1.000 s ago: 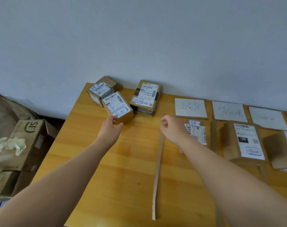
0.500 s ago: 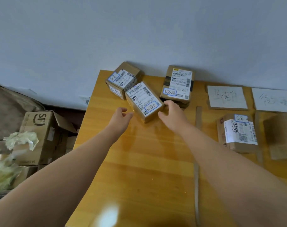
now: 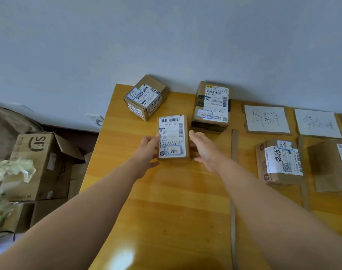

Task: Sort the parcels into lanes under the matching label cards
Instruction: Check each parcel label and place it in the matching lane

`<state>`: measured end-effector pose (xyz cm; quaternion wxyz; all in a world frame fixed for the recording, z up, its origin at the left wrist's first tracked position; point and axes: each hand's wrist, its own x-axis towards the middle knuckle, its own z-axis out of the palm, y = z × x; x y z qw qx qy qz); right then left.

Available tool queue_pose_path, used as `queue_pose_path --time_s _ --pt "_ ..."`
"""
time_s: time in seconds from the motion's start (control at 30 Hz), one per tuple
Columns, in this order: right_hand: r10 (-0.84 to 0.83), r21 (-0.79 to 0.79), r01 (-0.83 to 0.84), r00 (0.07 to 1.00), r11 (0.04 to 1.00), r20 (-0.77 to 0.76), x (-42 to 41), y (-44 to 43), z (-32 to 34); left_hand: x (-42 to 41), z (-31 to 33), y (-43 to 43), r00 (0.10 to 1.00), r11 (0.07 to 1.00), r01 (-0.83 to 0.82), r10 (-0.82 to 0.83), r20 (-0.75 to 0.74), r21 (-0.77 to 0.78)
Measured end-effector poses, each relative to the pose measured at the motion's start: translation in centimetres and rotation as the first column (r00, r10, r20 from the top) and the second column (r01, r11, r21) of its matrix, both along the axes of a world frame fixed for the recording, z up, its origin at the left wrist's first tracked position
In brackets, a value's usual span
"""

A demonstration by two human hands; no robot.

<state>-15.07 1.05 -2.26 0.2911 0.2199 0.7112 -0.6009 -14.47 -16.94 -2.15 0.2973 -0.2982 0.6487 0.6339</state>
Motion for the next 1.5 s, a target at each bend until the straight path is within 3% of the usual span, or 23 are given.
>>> queue_pose_path --time_s 0.27,0.6,0.97,1.5 --pt "-0.047 -0.126 0.035 0.995 0.991 -0.091 1.4 -0.2 2.4 1.7 3.2 -0.3 0.975 0.989 -0.147 0.139 -0.175 -0.032" --pt "-0.136 -0.166 0.089 0.945 0.982 -0.296 3.4 2.6 7.8 3.0 8.2 2.4 0.915 0.997 -0.079 0.062 -0.398 -0.026" --pt "-0.226 -0.120 0.195 0.908 0.973 -0.352 6.8 8.8 10.3 4.8 9.8 6.4 0.906 0.993 -0.065 0.019 -0.423 -0.094" --pt "-0.290 -0.088 0.276 0.893 0.957 -0.346 11.9 22.0 11.3 8.5 10.0 19.9 0.901 0.995 0.068 -0.092 -0.424 -0.073"
